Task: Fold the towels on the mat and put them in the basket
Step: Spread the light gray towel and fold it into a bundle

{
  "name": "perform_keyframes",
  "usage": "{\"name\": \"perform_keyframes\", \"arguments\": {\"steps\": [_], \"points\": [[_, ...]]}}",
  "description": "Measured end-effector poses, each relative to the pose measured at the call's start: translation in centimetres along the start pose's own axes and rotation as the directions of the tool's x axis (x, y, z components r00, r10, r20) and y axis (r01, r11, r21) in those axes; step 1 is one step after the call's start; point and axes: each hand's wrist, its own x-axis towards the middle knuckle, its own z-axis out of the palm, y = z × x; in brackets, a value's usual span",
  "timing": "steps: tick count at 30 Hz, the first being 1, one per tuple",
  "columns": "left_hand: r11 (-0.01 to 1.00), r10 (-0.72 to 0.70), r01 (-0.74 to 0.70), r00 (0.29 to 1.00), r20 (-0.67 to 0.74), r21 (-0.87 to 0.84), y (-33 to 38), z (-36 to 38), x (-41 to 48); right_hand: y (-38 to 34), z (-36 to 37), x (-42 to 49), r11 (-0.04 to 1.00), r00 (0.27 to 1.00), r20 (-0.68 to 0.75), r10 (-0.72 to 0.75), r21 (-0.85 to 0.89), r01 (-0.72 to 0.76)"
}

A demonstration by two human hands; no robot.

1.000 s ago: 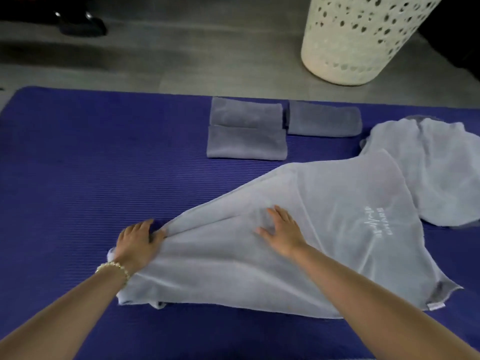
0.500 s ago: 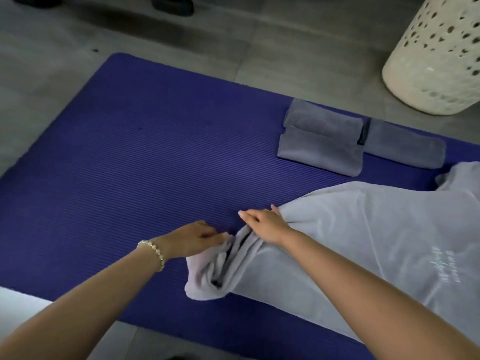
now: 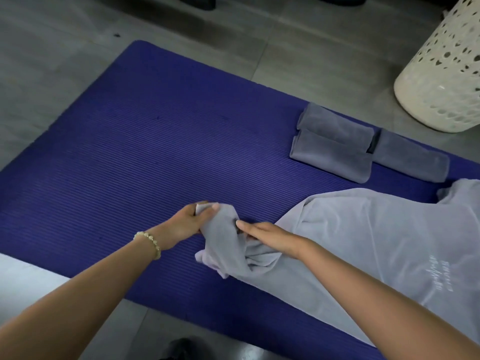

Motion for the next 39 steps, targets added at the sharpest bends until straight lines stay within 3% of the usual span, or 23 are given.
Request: {"name": "perform_keyframes", "arguments": {"steps": [3,5,9,10,12,13,15,17,18,19,20,21,22,24,28,31,33,35,39], "points": [[0.968,0.041,-0.065,0.994,-0.105,-0.241,3.4,-1.1,-0.2,-2.1,0.3,0.1,0.982,0.988,-0.071,-0.137,0.12,0.145],[0.929,-0.002,-0.093,0.966,-0.258,-0.358,5.2,-2.2,-0.2,-4.0,-0.5,0.0,0.942,0.967,-0.167,-0.193,0.243,0.231],[0.937,-0.167,-0.043,0.817,-0.553,-0.346,5.1,-4.6,-0.8,-7.8,-3.0,0.3,0.876,0.892,-0.413,-0.184,0.343,0.339],[0.953,-0.196,0.009,0.78,-0.595,-0.302,4.6,-4.9,-1.3,-8.4,-3.7,0.6,0.869,0.856,-0.486,-0.178,0.33,0.368],[0.959,-0.274,0.261,0.747,-0.606,-0.113,3.0,-5.6,-2.5,-9.3,-5.0,1.2,0.872,0.766,-0.603,-0.223,0.228,0.433],[0.9,-0.319,0.431,0.762,-0.563,0.074,1.6,-6.1,-3.1,-9.7,-5.5,1.5,0.875,0.731,-0.627,-0.271,0.156,0.458],[0.629,-0.465,0.629,0.775,-0.427,0.457,-0.7,-6.9,-4.0,-10.4,-6.4,1.9,0.882,0.704,-0.603,-0.374,0.002,0.471],[0.42,-0.466,0.562,0.808,-0.362,0.712,-2.2,-7.6,-4.0,-11.2,-6.8,2.4,0.89,0.726,-0.528,-0.44,-0.144,0.433],[0.392,-0.416,0.502,0.844,-0.338,0.771,-1.9,-7.7,-3.6,-11.5,-6.6,2.7,0.89,0.743,-0.492,-0.453,-0.193,0.414],[0.469,-0.336,0.453,0.886,-0.321,0.758,-1.6,-7.6,-2.9,-11.9,-6.3,3.1,0.885,0.755,-0.463,-0.464,-0.222,0.409],[0.63,-0.226,0.373,0.927,-0.298,0.681,-1.0,-7.3,-2.1,-12.2,-6.0,3.4,0.881,0.762,-0.442,-0.472,-0.22,0.418],[0.791,-0.087,0.235,0.957,-0.277,0.565,-0.2,-6.7,-1.3,-12.5,-5.7,3.7,0.878,0.768,-0.426,-0.478,-0.193,0.439],[0.881,0.073,0.057,0.965,-0.252,0.47,1.1,-5.9,-0.4,-12.8,-5.6,4.0,0.871,0.767,-0.417,-0.487,-0.165,0.463],[0.902,0.273,-0.175,0.94,-0.205,0.395,3.1,-4.4,1.4,-13.7,-5.7,4.4,0.853,0.744,-0.43,-0.512,-0.151,0.5],[0.939,0.313,-0.226,0.874,-0.371,0.26,5.0,-3.3,4.4,-14.8,-6.7,5.8,0.848,0.741,-0.449,-0.499,-0.074,0.526],[0.935,0.351,-0.277,0.807,-0.475,0.22,5.7,-5.1,5.5,-14.8,-8.0,7.3,0.902,0.835,-0.375,-0.403,-0.007,0.432],[0.944,0.33,-0.27,0.791,-0.516,0.189,6.0,-6.8,6.2,-15.4,-8.6,8.7,0.921,0.87,-0.319,-0.375,-0.022,0.389],[0.953,0.303,-0.247,0.784,-0.541,0.176,5.8,-8.1,7.0,-16.5,-9.4,10.5,0.921,0.844,-0.376,-0.383,-0.089,0.379],[0.984,0.147,-0.065,0.824,-0.547,0.168,3.2,-9.9,8.1,-20.1,-10.1,14.4,0.92,0.817,-0.423,-0.392,-0.174,0.352]]}}
